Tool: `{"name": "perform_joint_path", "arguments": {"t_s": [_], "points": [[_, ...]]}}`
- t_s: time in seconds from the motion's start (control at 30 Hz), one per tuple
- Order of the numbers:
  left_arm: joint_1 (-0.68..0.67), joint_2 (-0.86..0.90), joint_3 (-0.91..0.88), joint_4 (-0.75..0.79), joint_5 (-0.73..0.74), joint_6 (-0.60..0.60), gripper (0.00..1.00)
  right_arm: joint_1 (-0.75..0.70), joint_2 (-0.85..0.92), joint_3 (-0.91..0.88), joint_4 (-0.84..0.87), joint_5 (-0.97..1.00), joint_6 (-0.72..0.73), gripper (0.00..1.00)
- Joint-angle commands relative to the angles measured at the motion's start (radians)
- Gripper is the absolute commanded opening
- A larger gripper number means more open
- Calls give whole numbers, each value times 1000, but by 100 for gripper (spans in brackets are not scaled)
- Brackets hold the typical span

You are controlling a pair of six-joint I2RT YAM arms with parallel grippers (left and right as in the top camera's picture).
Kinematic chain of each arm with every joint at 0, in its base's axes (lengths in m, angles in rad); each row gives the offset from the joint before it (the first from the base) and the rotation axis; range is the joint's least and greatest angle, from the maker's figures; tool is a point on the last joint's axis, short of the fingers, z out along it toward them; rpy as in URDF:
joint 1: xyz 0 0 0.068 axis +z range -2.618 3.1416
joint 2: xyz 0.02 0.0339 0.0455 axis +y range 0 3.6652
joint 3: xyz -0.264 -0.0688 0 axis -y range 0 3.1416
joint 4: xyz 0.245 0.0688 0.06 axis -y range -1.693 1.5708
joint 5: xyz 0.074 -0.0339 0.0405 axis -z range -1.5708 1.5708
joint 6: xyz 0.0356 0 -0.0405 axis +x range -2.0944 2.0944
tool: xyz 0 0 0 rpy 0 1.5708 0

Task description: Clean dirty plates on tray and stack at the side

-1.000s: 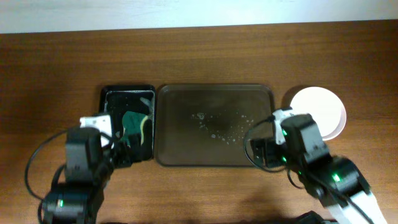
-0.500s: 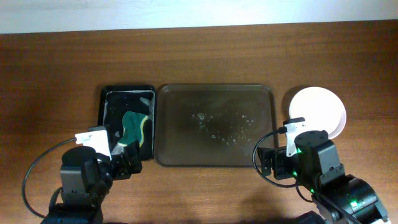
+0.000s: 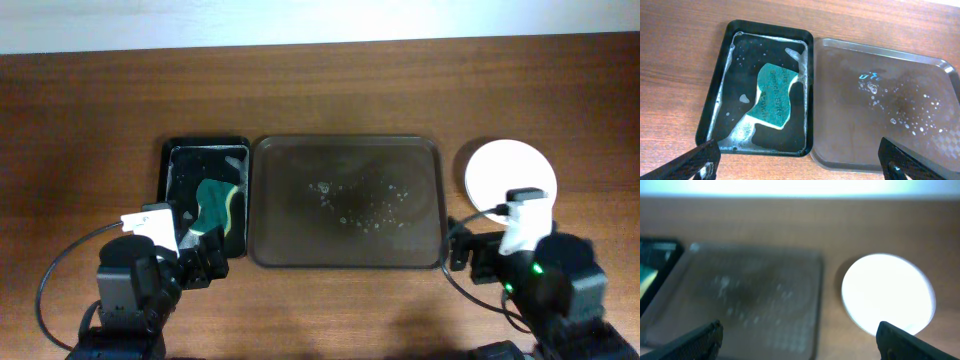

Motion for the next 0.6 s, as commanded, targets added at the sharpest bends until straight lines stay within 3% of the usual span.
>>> {"name": "perform_joint_path", "arguments": {"t_s": [0.0, 0.17, 0.27, 0.57], "points": [[4, -3, -9, 2, 10, 16, 99, -61, -111, -71, 66, -24, -96, 99], [4, -3, -9, 2, 10, 16, 99, -76, -297, -279, 277, -49, -97, 99], [4, -3, -9, 2, 10, 16, 99, -76, -414, -458, 494, -62, -97, 99], [4, -3, -9, 2, 10, 16, 99, -76, -546, -761, 900, -54, -97, 99]]}}
